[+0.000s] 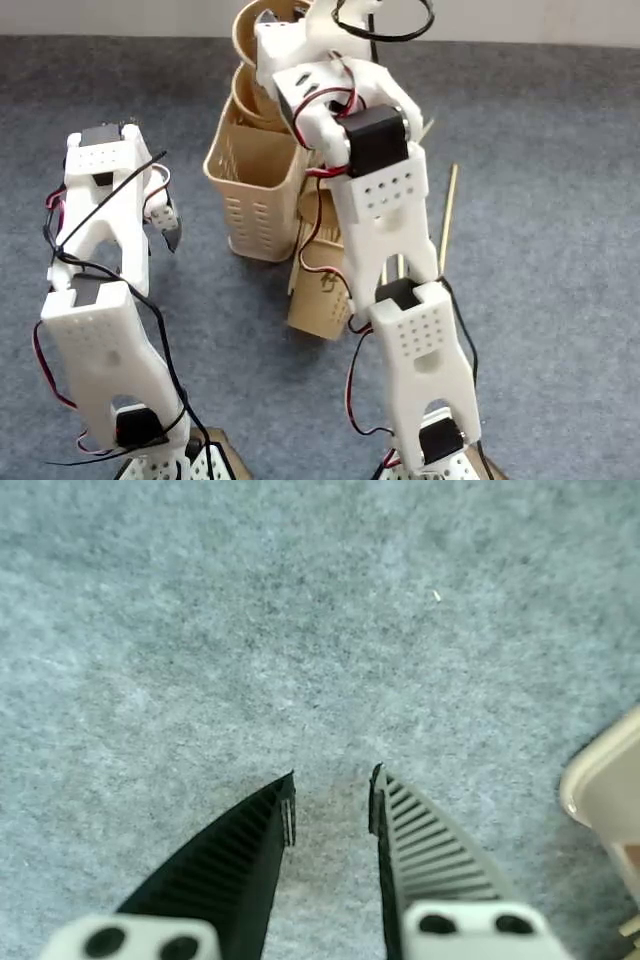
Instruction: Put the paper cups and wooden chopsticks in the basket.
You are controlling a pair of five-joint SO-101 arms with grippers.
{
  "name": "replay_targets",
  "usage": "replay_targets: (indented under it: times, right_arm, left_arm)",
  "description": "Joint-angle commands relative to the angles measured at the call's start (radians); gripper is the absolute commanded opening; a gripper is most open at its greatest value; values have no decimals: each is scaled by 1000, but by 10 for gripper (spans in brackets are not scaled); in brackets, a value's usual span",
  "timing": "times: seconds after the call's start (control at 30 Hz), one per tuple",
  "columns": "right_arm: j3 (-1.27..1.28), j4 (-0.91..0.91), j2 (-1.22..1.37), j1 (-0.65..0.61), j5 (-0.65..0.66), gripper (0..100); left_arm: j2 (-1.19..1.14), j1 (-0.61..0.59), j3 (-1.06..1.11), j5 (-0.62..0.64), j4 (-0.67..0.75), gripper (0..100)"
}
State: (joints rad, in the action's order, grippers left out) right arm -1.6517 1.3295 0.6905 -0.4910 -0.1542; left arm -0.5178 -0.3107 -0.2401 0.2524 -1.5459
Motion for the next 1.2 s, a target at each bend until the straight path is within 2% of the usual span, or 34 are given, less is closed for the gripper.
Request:
replay_targets:
  times: [0.0, 0.23, 0.7, 0.87, 1.17]
  right_arm:
    - [-19, -4, -56, -5, 14, 124]
    - [114, -67, -68, 24, 11, 124]
    - [-124, -70, -88, 27, 14, 124]
    - [-71, -64, -113, 65, 14, 124]
    - [134, 82, -19, 130, 12, 124]
  left_arm:
    - [47, -12, -5, 8, 8, 140]
    - [47, -13, -5, 6, 8, 140]
    - [47, -12, -5, 6, 12, 140]
    - [47, -12, -4, 6, 20, 140]
    - [47, -13, -4, 5, 15, 140]
